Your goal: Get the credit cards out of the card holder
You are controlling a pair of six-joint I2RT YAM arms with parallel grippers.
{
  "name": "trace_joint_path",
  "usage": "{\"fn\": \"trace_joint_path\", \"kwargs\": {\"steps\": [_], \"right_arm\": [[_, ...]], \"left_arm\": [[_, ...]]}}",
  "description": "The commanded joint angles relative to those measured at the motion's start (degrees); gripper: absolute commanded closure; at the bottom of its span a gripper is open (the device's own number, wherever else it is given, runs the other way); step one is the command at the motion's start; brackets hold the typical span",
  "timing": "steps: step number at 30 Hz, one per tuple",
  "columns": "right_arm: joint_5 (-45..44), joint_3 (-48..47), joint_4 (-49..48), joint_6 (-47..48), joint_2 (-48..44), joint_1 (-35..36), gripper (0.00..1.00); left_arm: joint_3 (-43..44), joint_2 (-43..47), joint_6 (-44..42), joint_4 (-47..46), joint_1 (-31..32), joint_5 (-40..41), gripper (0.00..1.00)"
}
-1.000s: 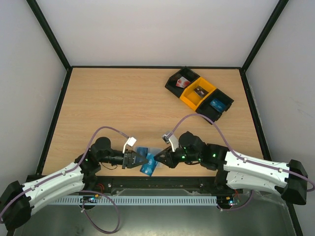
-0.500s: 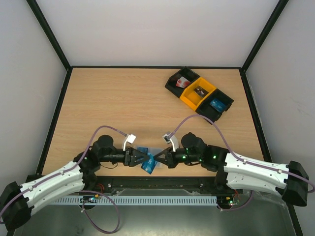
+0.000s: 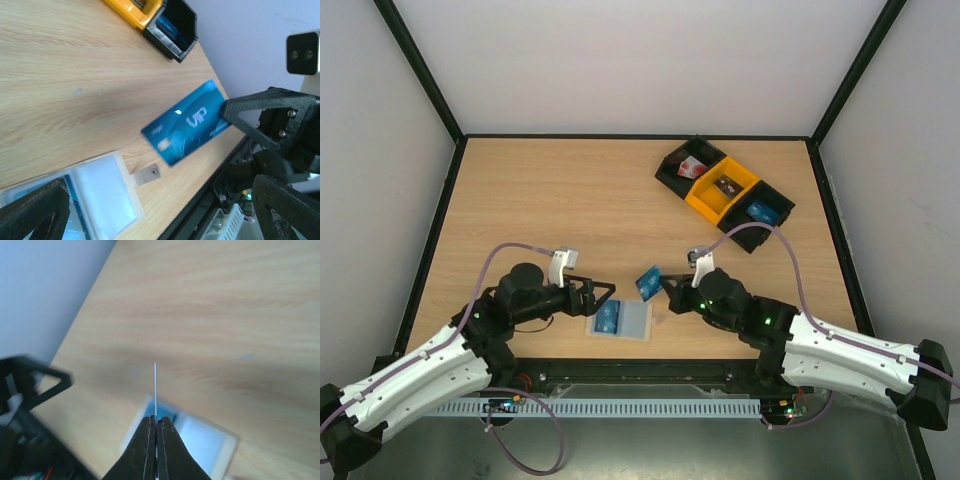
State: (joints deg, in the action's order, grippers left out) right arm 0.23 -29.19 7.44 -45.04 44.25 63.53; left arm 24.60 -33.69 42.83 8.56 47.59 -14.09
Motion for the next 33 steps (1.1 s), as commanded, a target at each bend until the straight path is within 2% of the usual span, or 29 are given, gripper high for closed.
{"fn": "trace_joint_path", "kwargs": {"steps": [1, 4, 7, 12, 22, 27, 33], "right_arm": [[-19.2, -1.8, 3.2, -2.7, -0.1, -1.3, 0.98], [-25.8, -2.7, 4.4, -3.1, 1.5, -3.0, 0.98], [-28.6, -3.4, 4.2, -2.6, 2.8, -7.2, 0.98], [-26.9, -2.5, 0.9, -1.2, 3.3, -17.0, 0.98], [-18.0, -5.6, -3.1, 2.9, 10.2, -36.9, 0.98], [-17.4, -6.4, -3.7, 1.1, 9.9, -45.7, 0.98], [-17.9, -8.1, -4.6, 0.9, 12.7, -51.7, 0.98]], "left_arm": [[2.9, 0.6, -2.2, 4.2, -0.1, 7.2, 0.00], [3.6, 0.8, -3.9, 5.2, -0.1, 11.7, 0.00], [3.4, 0.7, -5.5, 3.8, -0.1, 14.0, 0.00], [3.0, -0.9, -6.4, -1.3, -0.1, 12.0, 0.00], [4.2, -2.8, -7.4, 0.7, -0.2, 13.1, 0.00], [4.7, -3.3, -7.0, 1.7, -0.3, 14.6, 0.00], [4.6, -6.4, -4.3, 3.8, -0.6, 19.7, 0.00]]}}
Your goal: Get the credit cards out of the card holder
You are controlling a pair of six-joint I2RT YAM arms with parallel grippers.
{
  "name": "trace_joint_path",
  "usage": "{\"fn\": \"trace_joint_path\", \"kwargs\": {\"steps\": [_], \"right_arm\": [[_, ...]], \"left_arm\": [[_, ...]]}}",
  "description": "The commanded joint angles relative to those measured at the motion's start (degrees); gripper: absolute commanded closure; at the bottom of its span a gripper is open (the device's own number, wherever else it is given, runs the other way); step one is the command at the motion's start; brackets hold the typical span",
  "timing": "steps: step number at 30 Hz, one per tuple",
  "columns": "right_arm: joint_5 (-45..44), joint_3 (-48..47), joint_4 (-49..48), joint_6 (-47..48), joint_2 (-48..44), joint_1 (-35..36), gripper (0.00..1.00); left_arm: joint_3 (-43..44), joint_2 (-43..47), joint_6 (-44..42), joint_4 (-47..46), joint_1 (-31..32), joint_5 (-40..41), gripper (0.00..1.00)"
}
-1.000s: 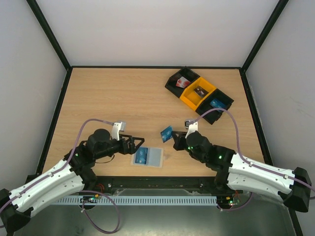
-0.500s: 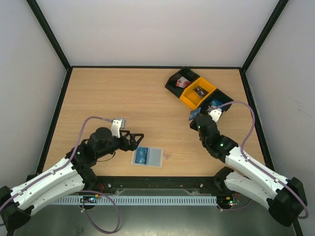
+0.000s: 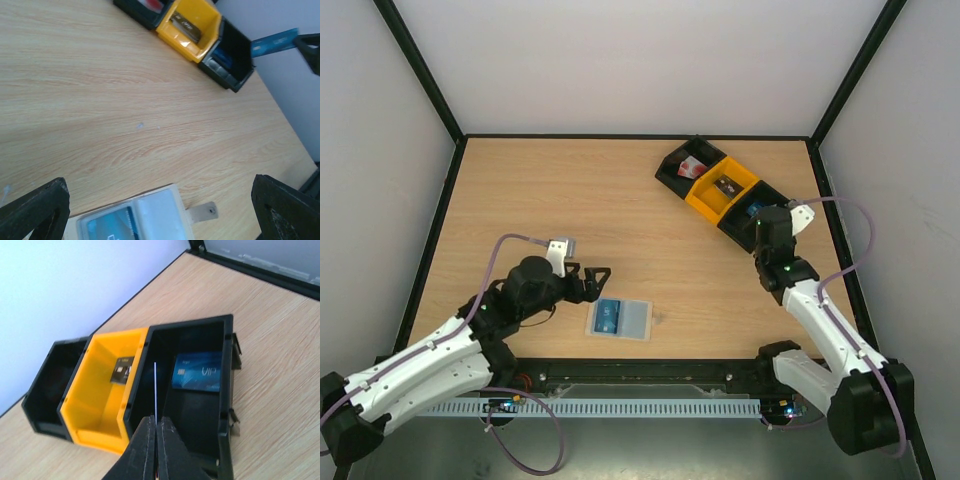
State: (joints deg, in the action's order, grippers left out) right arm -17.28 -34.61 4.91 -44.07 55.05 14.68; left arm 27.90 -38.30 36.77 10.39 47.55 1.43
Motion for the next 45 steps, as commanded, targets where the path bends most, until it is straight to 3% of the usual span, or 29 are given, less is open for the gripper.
{"fn": "trace_joint_path", "kwargs": {"steps": [1, 5, 13, 26, 45], "right_arm": [[0.3, -2.8, -2.9, 0.0, 2.7, -3.9, 0.98], [7.5, -4.3, -6.7, 0.0, 6.4, -7.7, 0.98], [8.5, -5.2, -16.2, 0.4, 16.9, -9.1, 0.98], [2.1, -2.4, -31.9, 1.4, 26.1, -9.7, 0.98], [0.1, -5.8, -38.7, 1.8, 40.2, -9.8, 0.98]], "left_arm": [[1.2, -2.5, 2.6, 2.1, -0.6, 4.6, 0.00], [0.3, -5.1, 4.1, 3.0, -0.8, 6.3, 0.00], [-2.7, -10.2, 8.1, 3.2, -2.2, 5.6, 0.00], [-9.1, -6.5, 12.9, 0.1, -3.6, 2.0, 0.00], [-13.4, -7.6, 13.4, -4.0, -8.8, -6.1, 0.00]]}}
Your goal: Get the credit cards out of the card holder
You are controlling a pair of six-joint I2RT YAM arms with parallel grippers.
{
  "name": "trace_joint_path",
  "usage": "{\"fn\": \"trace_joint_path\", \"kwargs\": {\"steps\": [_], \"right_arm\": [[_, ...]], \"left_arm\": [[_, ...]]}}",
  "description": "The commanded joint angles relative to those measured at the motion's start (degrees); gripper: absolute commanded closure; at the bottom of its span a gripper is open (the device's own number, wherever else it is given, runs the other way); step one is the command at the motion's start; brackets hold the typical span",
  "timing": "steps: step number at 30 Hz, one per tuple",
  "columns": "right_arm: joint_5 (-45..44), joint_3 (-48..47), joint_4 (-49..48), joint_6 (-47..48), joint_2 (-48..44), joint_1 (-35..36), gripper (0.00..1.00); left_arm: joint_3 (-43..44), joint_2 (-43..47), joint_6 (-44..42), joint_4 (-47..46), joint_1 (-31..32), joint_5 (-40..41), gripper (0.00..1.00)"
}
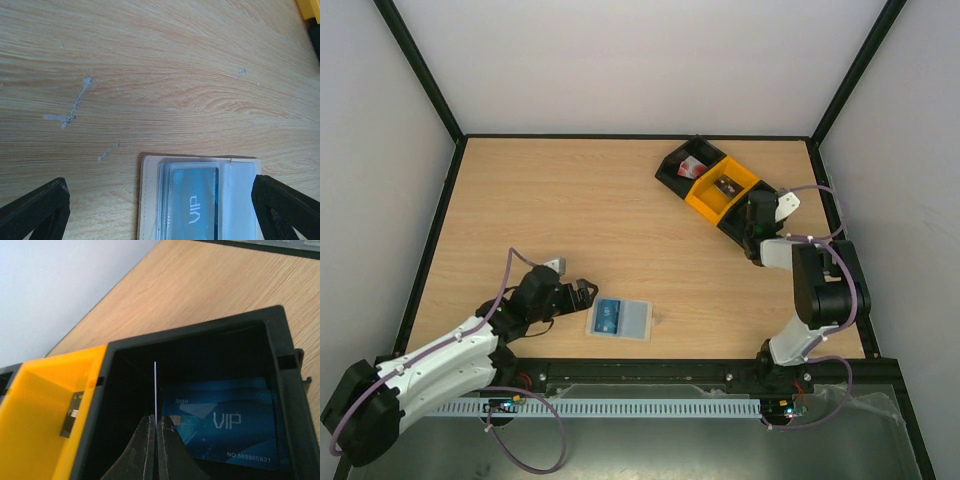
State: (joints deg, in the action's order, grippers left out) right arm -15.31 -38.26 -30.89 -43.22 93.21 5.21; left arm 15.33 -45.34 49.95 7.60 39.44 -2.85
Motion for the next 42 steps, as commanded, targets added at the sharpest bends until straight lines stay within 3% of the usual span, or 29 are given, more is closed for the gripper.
{"fn": "trace_joint_path", "kwargs": {"steps": [1, 15, 21, 30, 42], "right_arm": [[-1.9, -2.3, -3.4, 1.1, 2.4, -0.4, 0.98], [-2.9, -1.9, -9.4, 1.3, 6.2, -0.4, 0.98], [-2.6, -3.9, -7.6, 1.8, 7.6, -0.4, 0.97], [-4.2, -8.9, 0.9, 1.4, 9.8, -0.4, 0.89], [-2.9, -10.5, 7.1, 0.2, 9.6, -0.7, 0.90]], "left_arm": [[-0.8, -0.7, 0.2, -1.3, -0.8, -2.1, 0.00], [0.0, -2.4, -1.5, -1.1, -1.5, -3.7, 0.00], [1.0, -2.2, -2.4, -0.6, -1.7, -5.2, 0.00], [2.0, -2.3, -2.5, 0.0, -1.8, -6.3, 0.00], [2.1, 0.8, -2.6, 2.3, -2.2, -5.7, 0.00]]}}
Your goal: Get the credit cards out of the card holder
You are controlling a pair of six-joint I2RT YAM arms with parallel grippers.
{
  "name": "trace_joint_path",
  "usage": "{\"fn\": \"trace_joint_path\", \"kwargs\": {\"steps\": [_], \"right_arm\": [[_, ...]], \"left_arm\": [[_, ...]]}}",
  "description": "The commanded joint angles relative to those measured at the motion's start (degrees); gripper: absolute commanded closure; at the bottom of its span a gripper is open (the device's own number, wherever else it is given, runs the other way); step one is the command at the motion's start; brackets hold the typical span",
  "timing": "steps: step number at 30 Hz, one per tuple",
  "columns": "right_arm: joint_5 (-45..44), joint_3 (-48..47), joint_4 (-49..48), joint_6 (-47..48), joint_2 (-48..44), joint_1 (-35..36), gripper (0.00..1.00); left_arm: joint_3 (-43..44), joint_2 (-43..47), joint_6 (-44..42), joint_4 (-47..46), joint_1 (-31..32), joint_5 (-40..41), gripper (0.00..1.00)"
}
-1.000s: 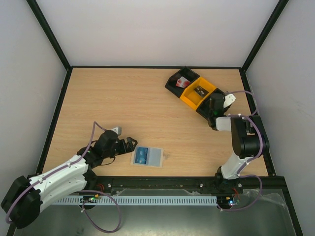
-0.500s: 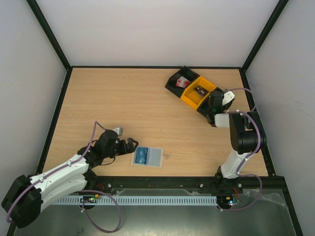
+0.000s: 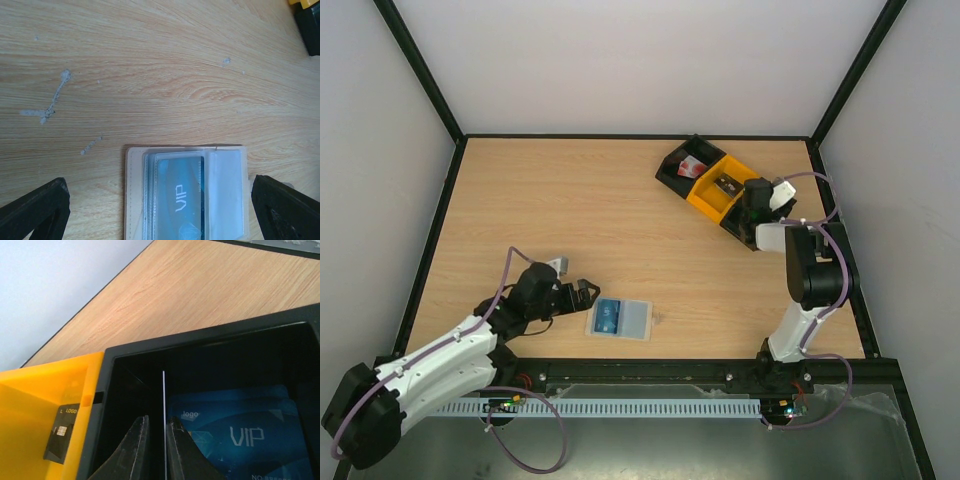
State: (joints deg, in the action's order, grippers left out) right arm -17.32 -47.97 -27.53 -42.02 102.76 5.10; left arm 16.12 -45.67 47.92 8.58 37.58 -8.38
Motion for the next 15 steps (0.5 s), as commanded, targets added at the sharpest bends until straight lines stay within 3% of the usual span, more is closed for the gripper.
{"fn": "trace_joint_path", "kwargs": {"steps": [1, 4, 8, 15], "right_arm": [[-0.1, -0.7, 4.3, -1.3, -0.2, -0.7, 0.90], [2.3, -1.6, 6.7, -1.2, -0.1, -1.1, 0.89], [4.0, -4.5, 11.3, -0.1, 1.7, -1.9, 0.98], [5.1, -2.5, 7.6, 1.4, 0.7, -2.5, 0.98]], "left_arm": [[1.4, 1.3, -0.7, 1.2, -0.4, -0.3, 0.00], [2.2, 1.4, -1.4, 2.0, -0.4, -0.4, 0.00], [3.1, 1.6, -2.4, 3.3, -0.4, -0.3, 0.00], [2.7, 2.0, -1.7, 2.8, -0.4, -0.7, 0.00]]}}
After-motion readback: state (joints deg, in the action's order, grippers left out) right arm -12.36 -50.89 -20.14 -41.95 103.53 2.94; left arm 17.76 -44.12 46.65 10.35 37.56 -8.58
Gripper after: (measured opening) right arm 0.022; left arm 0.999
